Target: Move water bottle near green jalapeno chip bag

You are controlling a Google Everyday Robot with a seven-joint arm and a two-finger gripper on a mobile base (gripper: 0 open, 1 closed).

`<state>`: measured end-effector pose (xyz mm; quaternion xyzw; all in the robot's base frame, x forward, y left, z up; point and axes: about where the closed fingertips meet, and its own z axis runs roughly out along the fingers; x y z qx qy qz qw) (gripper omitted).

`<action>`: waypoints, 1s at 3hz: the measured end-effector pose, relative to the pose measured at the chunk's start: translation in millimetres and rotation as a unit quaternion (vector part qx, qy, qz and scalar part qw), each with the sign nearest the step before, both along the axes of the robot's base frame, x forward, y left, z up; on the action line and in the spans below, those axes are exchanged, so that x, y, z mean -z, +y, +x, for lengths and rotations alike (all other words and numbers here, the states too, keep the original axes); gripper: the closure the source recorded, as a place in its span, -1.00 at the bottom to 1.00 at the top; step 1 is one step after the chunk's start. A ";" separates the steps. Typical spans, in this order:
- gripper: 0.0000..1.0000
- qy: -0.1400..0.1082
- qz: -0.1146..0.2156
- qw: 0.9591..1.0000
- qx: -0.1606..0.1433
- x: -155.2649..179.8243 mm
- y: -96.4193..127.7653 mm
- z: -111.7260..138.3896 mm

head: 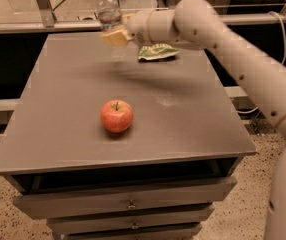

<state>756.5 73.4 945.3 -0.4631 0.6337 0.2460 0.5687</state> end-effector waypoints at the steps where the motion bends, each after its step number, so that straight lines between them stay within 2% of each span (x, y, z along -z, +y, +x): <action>1: 1.00 0.008 -0.019 0.998 0.066 3.5 -89.0 -13.7; 2: 1.00 0.014 -0.032 0.991 0.127 7.8 -164.0 -25.5; 3: 1.00 0.016 -0.027 0.985 0.168 18.2 -214.6 -29.7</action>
Offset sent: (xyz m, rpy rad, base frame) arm -0.0443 -0.2711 -0.0112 -0.0996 0.0410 -0.4268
